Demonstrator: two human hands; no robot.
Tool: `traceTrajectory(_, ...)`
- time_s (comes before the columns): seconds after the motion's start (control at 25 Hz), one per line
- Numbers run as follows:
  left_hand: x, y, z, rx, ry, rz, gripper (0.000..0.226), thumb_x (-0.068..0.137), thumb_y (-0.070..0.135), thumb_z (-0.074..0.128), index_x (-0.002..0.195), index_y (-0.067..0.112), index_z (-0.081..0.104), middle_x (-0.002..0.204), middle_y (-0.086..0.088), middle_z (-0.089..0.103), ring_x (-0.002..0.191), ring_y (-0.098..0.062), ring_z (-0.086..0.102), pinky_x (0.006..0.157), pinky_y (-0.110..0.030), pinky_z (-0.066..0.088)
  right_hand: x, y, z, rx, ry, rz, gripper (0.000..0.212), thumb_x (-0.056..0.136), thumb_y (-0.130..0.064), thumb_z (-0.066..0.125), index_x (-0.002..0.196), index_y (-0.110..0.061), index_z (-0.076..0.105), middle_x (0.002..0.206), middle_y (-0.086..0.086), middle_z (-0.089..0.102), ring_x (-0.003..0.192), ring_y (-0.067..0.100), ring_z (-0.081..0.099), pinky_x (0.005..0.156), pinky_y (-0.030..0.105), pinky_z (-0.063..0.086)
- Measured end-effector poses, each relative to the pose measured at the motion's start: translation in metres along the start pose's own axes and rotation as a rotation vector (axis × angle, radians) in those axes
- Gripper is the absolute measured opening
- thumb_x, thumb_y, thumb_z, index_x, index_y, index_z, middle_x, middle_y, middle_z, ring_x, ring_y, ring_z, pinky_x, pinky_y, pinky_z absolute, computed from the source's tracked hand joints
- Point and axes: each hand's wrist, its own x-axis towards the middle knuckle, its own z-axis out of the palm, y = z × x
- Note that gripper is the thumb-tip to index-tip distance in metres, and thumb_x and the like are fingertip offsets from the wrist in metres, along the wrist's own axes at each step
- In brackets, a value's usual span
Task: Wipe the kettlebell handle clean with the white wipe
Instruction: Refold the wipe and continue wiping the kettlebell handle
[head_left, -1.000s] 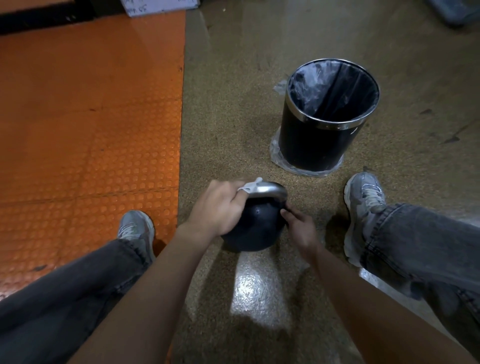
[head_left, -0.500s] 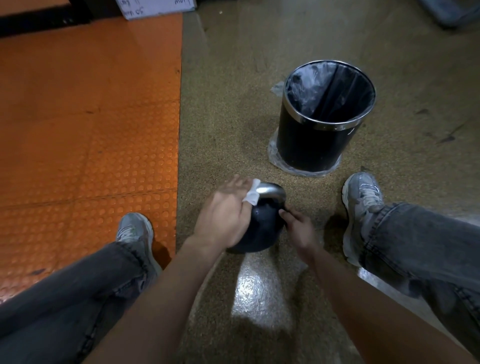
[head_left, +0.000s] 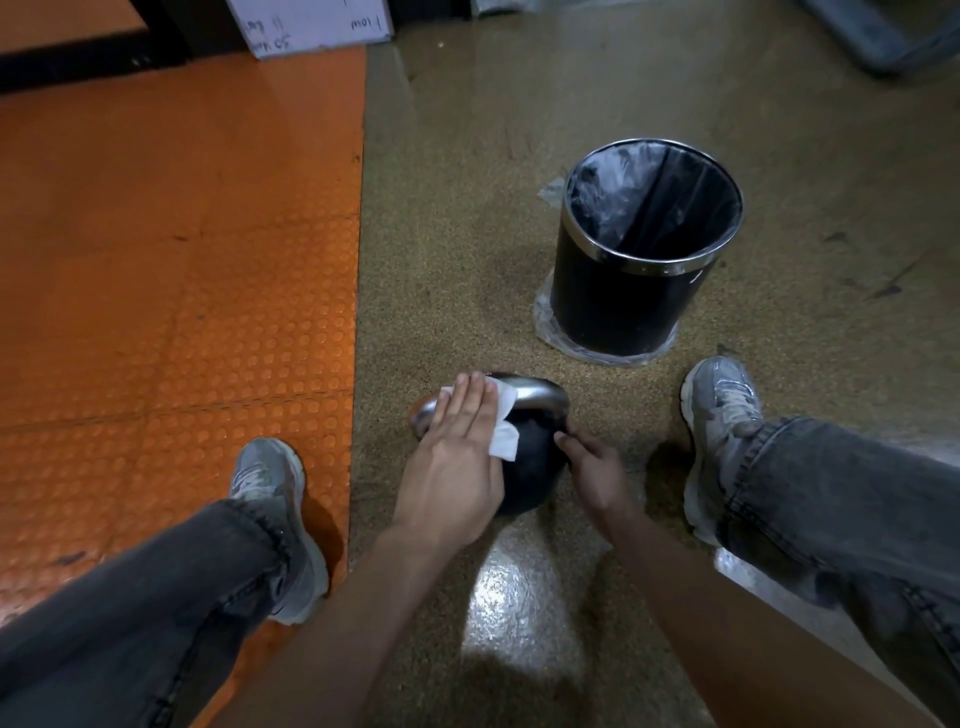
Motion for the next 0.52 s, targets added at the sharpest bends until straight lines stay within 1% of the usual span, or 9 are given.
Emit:
traceTrajectory(0.04, 0.003, 0.001, 0.000, -0.010, 0.025, 0.001, 0.065, 0.091, 0.018, 0.028, 0.154, 0.005, 0.022, 0.162, -0.011, 0.019, 0.151, -0.018, 0.009, 0.123, -0.032, 0.001, -0.002, 0.000, 0.000, -0.010, -0.006, -0.024, 0.030, 0.103, -0.021, 0.060, 0.131, -0.020, 0.069, 0.113, -0.012, 0.074, 0.104, -0.001, 0.066, 0.082, 0.015, 0.052)
traceTrajectory(0.08, 0.006, 0.002, 0.002, -0.013, 0.037, 0.007, 0.066, 0.089, 0.019, 0.024, 0.154, 0.004, 0.023, 0.161, -0.012, 0.020, 0.151, -0.019, 0.010, 0.123, -0.032, 0.001, -0.002, 0.001, 0.000, -0.013, -0.013, -0.028, 0.031, 0.103, -0.021, 0.059, 0.133, -0.019, 0.068, 0.114, -0.011, 0.074, 0.104, -0.002, 0.065, 0.081, 0.014, 0.050)
traceTrajectory(0.12, 0.005, 0.005, 0.003, -0.002, 0.030, 0.029, 0.068, 0.087, 0.020, 0.022, 0.154, 0.004, 0.023, 0.161, -0.013, 0.020, 0.151, -0.020, 0.009, 0.123, -0.033, 0.002, 0.000, 0.002, -0.001, -0.013, -0.012, -0.023, 0.032, 0.103, -0.021, 0.059, 0.134, -0.017, 0.068, 0.116, -0.011, 0.073, 0.108, 0.000, 0.065, 0.085, 0.016, 0.051)
traceTrajectory(0.2, -0.004, 0.003, 0.007, 0.017, 0.009, 0.074, 0.070, 0.086, 0.020, 0.021, 0.154, 0.003, 0.021, 0.162, -0.012, 0.016, 0.152, -0.019, 0.005, 0.124, -0.035, 0.004, 0.004, 0.004, -0.002, -0.001, -0.008, -0.005, 0.033, 0.101, -0.026, 0.062, 0.133, -0.018, 0.069, 0.119, -0.010, 0.074, 0.117, 0.009, 0.065, 0.099, 0.028, 0.051)
traceTrajectory(0.24, -0.009, 0.000, 0.007, 0.026, -0.004, 0.066, 0.069, 0.087, 0.019, 0.022, 0.154, 0.003, 0.020, 0.163, -0.012, 0.015, 0.152, -0.019, 0.004, 0.124, -0.036, 0.005, 0.003, 0.003, -0.002, -0.019, -0.005, -0.009, 0.034, 0.100, -0.030, 0.063, 0.132, -0.021, 0.069, 0.123, -0.009, 0.074, 0.121, 0.011, 0.064, 0.105, 0.034, 0.050)
traceTrajectory(0.28, -0.010, -0.001, 0.007, 0.033, 0.001, 0.047, 0.070, 0.086, 0.018, 0.023, 0.154, 0.003, 0.020, 0.163, -0.013, 0.016, 0.152, -0.020, 0.005, 0.124, -0.036, 0.005, 0.002, 0.002, -0.002, -0.029, -0.003, -0.018, 0.035, 0.099, -0.032, 0.063, 0.133, -0.024, 0.069, 0.127, -0.009, 0.073, 0.123, 0.012, 0.064, 0.107, 0.036, 0.049)
traceTrajectory(0.4, 0.007, 0.008, 0.009, 0.030, 0.056, 0.025, 0.073, 0.082, 0.017, 0.018, 0.153, 0.000, 0.024, 0.160, -0.016, 0.021, 0.151, -0.024, 0.012, 0.123, -0.037, 0.005, 0.001, 0.004, 0.000, 0.005, -0.025, -0.034, 0.037, 0.102, -0.024, 0.061, 0.138, -0.020, 0.065, 0.135, -0.006, 0.069, 0.126, 0.011, 0.061, 0.105, 0.030, 0.048)
traceTrajectory(0.52, 0.000, 0.008, 0.014, 0.078, 0.023, 0.085, 0.072, 0.082, 0.015, 0.020, 0.152, 0.000, 0.025, 0.160, -0.016, 0.021, 0.151, -0.023, 0.011, 0.124, -0.039, 0.008, 0.006, 0.007, -0.001, 0.006, -0.021, -0.021, 0.040, 0.098, -0.029, 0.064, 0.137, -0.020, 0.065, 0.135, -0.006, 0.069, 0.129, 0.012, 0.060, 0.113, 0.038, 0.045)
